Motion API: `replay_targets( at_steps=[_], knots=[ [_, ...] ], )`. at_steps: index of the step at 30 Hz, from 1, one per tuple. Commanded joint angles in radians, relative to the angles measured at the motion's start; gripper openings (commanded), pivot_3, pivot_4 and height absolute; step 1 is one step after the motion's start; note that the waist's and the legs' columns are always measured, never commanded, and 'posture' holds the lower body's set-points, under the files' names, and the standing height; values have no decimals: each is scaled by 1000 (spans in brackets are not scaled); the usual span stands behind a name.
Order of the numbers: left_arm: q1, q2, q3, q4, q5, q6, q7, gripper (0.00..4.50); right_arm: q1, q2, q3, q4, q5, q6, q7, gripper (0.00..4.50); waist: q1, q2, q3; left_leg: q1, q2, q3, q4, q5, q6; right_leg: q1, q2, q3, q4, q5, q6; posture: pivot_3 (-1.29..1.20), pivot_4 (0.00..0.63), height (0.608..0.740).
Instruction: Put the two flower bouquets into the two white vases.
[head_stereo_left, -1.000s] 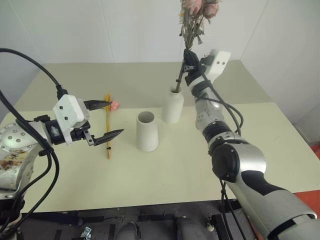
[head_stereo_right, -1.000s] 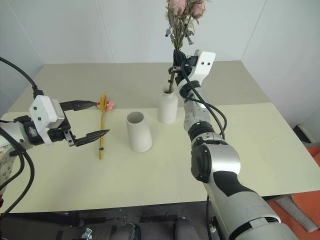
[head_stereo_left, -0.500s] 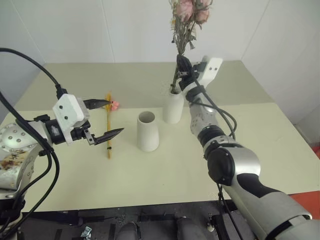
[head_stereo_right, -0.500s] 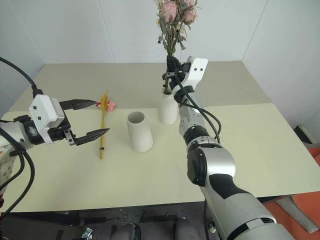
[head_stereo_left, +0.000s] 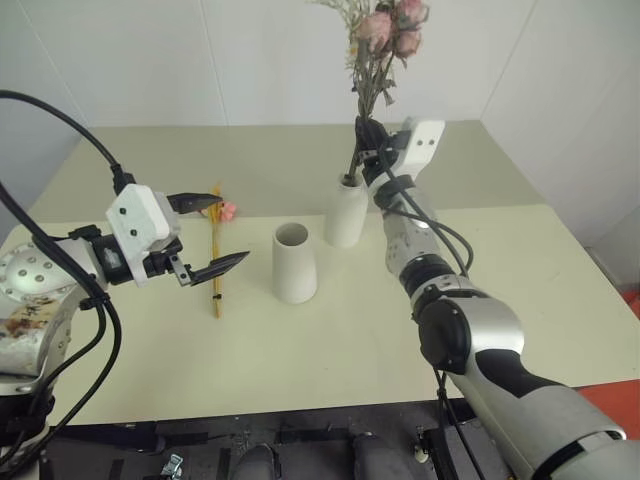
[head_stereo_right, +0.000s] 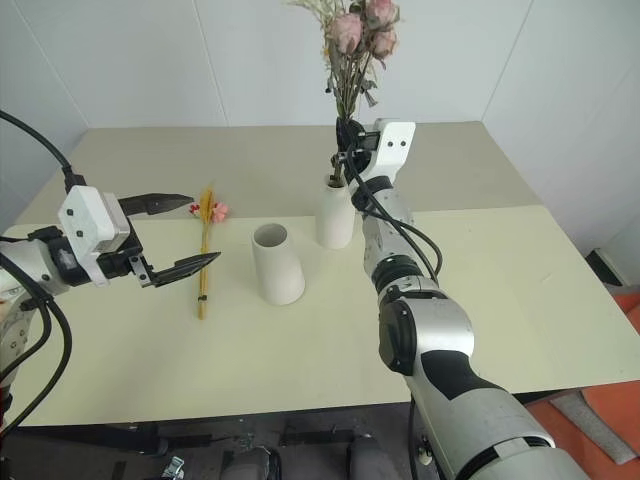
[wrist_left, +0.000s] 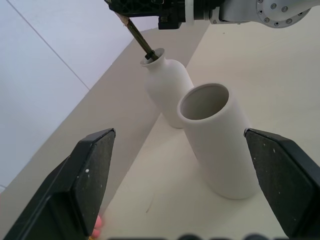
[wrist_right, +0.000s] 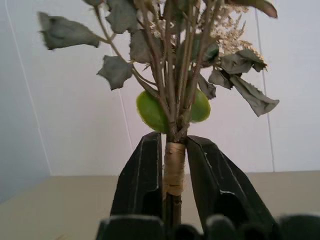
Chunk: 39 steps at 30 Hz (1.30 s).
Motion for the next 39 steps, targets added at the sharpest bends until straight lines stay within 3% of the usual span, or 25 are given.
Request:
replay_targets(
  at_steps=[1,7,12,18,21,24,28,34,39],
  knots=[
    [-19,-2,5,-3,5,-20,7,4500,1,8,-9,-46,29,-37,43,2394,0,0,0,0,0,0,0,0,0,0,0,0,0,0,0,0,150,740],
    [-14,-5,12,1,8,-25,4,4500,37,35,-26,-88,83,-53,113,4428,0,0,0,0,0,0,0,0,0,0,0,0,0,0,0,0,150,740],
    [-2,-8,24,-1,10,-10,23,4500,89,39,-22,-155,103,-82,123,4469,1,0,0,0,0,0,0,0,0,0,0,0,0,0,0,0,150,740],
    [-9,-40,104,-88,40,361,358,4500,249,-49,27,-453,114,116,120,4469,9,0,0,-1,0,-1,0,0,0,0,-1,0,1,0,0,0,150,740],
    [-44,-34,6,-125,168,564,537,4500,357,-148,72,-737,122,473,63,4469,15,0,0,-1,-1,-2,1,0,0,0,-1,-1,1,0,0,0,150,740],
    [-166,-97,-53,-72,151,774,601,4500,427,-282,140,-988,157,878,74,4469,33,0,0,-1,-1,-2,1,0,0,0,-1,-1,1,0,0,0,150,740],
    [-312,-203,-100,98,147,962,645,4500,504,-470,273,-1273,112,1193,118,4469,27,0,0,-1,-1,-2,1,0,0,0,0,-1,1,0,0,0,150,740],
    [-455,-294,-167,401,176,939,646,4500,522,-646,348,-1484,210,1465,278,4469,30,0,0,-1,-3,-3,1,0,0,0,0,0,0,0,0,0,150,740],
    [-579,-362,-194,704,212,821,642,4500,523,-660,348,-1532,210,1547,245,4469,36,-1,0,-1,-3,-3,3,0,0,1,-1,-1,-2,0,0,0,150,740]
  ],
)
